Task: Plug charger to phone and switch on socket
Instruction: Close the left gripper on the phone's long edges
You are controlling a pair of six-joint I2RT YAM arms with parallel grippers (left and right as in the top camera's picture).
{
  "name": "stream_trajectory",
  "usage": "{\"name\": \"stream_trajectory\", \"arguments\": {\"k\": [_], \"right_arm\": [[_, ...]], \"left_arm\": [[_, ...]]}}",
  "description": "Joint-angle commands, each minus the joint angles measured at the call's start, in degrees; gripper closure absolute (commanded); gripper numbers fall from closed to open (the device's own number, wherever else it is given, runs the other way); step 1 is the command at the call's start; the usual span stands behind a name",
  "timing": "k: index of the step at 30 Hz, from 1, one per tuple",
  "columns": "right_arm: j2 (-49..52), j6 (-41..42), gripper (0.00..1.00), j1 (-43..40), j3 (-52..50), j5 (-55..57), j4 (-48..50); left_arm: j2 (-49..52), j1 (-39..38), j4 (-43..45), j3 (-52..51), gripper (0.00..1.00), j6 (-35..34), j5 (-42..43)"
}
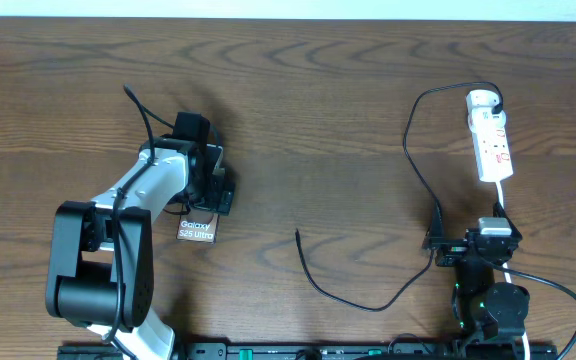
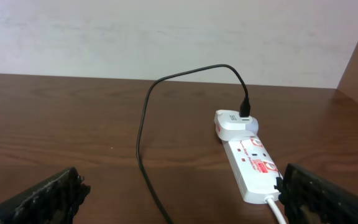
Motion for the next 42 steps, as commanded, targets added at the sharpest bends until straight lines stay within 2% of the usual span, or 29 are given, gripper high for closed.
{"name": "stream_trajectory", "arguments": {"k": [1,3,6,12,15,25,42], "right_arm": [[-0.31,-0.50,0.01,-0.35,-0.04,-0.13,-0.26],[-0.31,-0.50,0.01,-0.35,-0.04,-0.13,-0.26],[-0.31,-0.50,0.01,-0.35,-0.04,-0.13,-0.26],[-0.31,-0.50,0.01,-0.33,-0.04,-0.13,-0.26],[-0.31,-0.50,0.01,-0.33,-0.04,-0.13,-0.26],[-0.31,-0.50,0.01,-0.33,-0.04,-0.13,-0.26],[-0.31,-0.50,0.01,-0.35,-0.04,-0.13,-0.26]], "left_arm": [[1.29,-0.02,-0.02,-2.36,0.02,1.18,-0.15],[1.29,0.00,-0.02,-2.36,0.00,1.20,-0.15],[1.31,0.00,-0.02,-2.36,0.05,1.18,-0.17],[1.29,0.00,-0.02,-2.36,0.05,1.18,-0.15],[1.29,0.00,-0.02,-2.36,0.09,1.18,-0.15],[1.31,0.00,-0.04,-2.36,0.09,1.18,-0.15],[1.29,0.00,-0.02,-2.36,0.18,1.20,-0.17]]}}
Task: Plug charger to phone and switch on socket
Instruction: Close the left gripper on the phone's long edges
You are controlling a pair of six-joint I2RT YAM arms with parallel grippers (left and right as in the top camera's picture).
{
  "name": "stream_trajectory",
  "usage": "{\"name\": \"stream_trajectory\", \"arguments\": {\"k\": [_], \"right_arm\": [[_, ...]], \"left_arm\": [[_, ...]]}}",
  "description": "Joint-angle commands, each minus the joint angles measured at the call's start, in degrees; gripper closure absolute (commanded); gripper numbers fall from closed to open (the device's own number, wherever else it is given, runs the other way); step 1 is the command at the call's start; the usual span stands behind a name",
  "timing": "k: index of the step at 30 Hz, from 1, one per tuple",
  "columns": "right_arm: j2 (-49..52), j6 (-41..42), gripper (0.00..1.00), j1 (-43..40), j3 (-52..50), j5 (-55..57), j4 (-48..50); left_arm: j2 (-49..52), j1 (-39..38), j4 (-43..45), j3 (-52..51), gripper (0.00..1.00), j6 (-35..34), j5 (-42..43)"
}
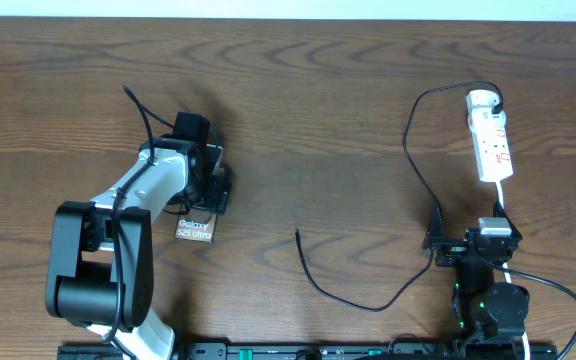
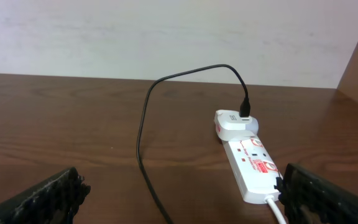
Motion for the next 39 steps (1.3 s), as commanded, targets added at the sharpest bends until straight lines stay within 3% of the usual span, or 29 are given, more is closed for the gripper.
{"name": "stream_trajectory", "arguments": {"k": [1,18,39], "right_arm": [[-0.31,-0.50,0.01,-0.35,-0.04,-0.13,-0.26],[-0.31,-0.50,0.01,-0.35,-0.04,-0.13,-0.26],[-0.31,-0.50,0.01,-0.33,-0.04,-0.13,-0.26]], "left_arm": [[1.29,0.04,-0.02,-2.36,0.19,0.81,-0.13],[1.29,0.04,-0.04,-2.36,0.21,0.81,-0.13],[1.29,0.04,-0.07,-2.36,0.31,0.79,-0.13]]}}
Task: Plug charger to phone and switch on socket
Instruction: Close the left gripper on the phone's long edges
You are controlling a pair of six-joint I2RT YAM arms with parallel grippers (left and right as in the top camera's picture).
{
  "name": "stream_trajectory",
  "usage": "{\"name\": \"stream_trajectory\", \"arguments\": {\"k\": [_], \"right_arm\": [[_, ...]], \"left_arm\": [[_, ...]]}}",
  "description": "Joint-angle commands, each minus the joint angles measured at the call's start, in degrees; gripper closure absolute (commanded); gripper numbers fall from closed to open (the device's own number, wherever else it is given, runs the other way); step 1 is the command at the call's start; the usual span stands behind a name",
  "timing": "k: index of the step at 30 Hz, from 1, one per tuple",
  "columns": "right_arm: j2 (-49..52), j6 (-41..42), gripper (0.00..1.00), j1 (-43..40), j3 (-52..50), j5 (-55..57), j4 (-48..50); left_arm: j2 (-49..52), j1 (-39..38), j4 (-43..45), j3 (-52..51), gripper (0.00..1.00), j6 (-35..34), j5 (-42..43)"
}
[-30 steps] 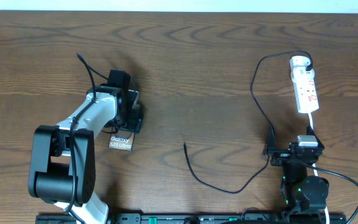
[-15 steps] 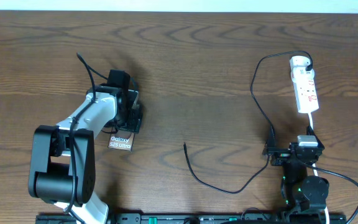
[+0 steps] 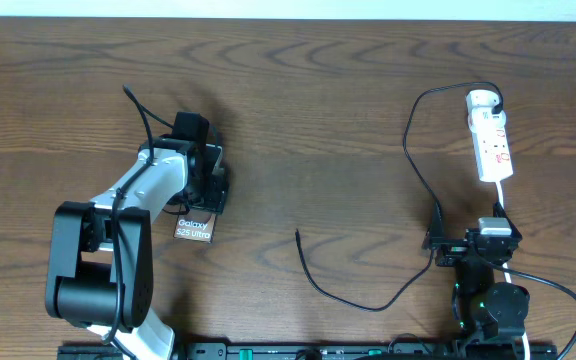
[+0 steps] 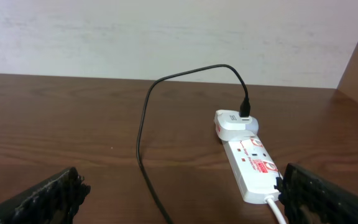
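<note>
The phone [image 3: 195, 229], dark with a "Galaxy S25 Ultra" label, lies at the left of the table. My left gripper [image 3: 214, 192] sits over its far end and looks shut on it; the wrist hides the fingers. The black charger cable [image 3: 408, 140] runs from the white adapter [image 3: 481, 99], plugged into the white power strip [image 3: 494, 148], down and round to its free plug end [image 3: 298, 233] mid-table. My right gripper [image 4: 182, 202] is open wide, low near the table's front edge, facing the strip [image 4: 253, 167], adapter [image 4: 235, 124] and cable [image 4: 143, 124].
The strip's own white lead [image 3: 528, 275] runs down past my right arm [image 3: 488, 245]. The wall stands behind the far table edge [image 4: 166, 78]. Bare wood lies between the phone and the cable's free end.
At first my left gripper was on the phone's far end, the phone tilted slightly. A moment later gripper and phone had shifted a little to the left. Both have stayed there. The right gripper, cable and strip have not moved.
</note>
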Motion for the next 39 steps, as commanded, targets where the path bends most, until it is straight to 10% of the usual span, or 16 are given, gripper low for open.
{"name": "stream_trajectory", "arguments": {"k": [1,22,39], "right_arm": [[-0.31,-0.50,0.01,-0.35,-0.04,-0.13,-0.26],[-0.31,-0.50,0.01,-0.33,-0.04,-0.13,-0.26],[-0.31,-0.50,0.01,-0.33,-0.04,-0.13,-0.26]], "left_arm": [[1.42,-0.07,-0.07,-2.32,0.32,0.81,-0.13],[1.40,-0.07,-0.07,-2.32,0.92,0.81,-0.13],[1.40,-0.07,-0.04,-2.32,0.92,0.81,-0.13]]}}
